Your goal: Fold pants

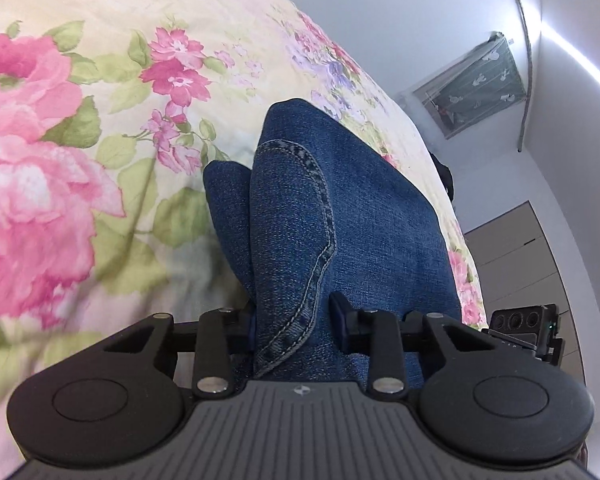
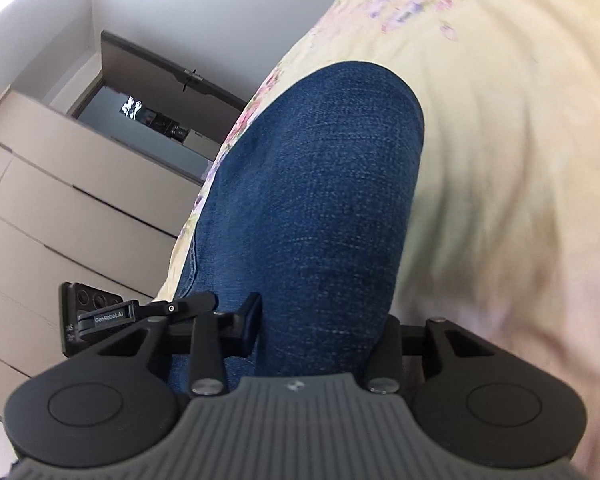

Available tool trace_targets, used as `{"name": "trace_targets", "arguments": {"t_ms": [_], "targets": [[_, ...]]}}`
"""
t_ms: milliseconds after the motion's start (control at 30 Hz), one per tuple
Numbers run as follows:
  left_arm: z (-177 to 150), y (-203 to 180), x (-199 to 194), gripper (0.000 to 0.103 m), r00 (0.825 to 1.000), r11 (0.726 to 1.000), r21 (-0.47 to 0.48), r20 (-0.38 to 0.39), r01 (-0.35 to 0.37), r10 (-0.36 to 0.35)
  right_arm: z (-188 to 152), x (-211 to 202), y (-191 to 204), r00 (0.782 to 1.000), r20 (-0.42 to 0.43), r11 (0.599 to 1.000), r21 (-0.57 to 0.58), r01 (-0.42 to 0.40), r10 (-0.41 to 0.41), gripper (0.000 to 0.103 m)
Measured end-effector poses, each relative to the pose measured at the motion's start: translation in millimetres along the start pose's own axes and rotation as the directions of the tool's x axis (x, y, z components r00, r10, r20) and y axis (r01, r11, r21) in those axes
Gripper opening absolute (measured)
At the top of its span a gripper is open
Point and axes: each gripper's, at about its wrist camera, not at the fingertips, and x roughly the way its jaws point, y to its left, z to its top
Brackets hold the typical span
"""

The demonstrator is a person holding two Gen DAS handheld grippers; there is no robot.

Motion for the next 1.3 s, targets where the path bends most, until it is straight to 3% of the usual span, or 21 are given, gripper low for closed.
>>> {"name": "trace_targets", "arguments": {"t_ms": [467, 900, 1300], "targets": [[-53.5, -33.2, -95.1, 0.036, 0.996, 1.0, -0.03, 0.085, -0.002, 0.004, -42.5, -34.5, 113.7, 0.998, -0.054, 0.983, -0.182, 0.009, -0.02, 0.032], [-110.0, -47.6, -126.6, 0.036, 0.998, 1.0, 0.002, 0.055, -0.001, 0.001, -106.0, -62.3, 139.7, 0.997, -0.057, 0.99, -0.135, 0.038, -0.046, 0.032], [-181.8, -42.0, -177.8, 0.036, 0.997, 0.999, -0.043, 0.066, 0.033, -0.03, -170.0, -87.0, 175.6, 0.992, -0.101, 0.991, -0.124, 0.058, -0.071, 0.032]]}}
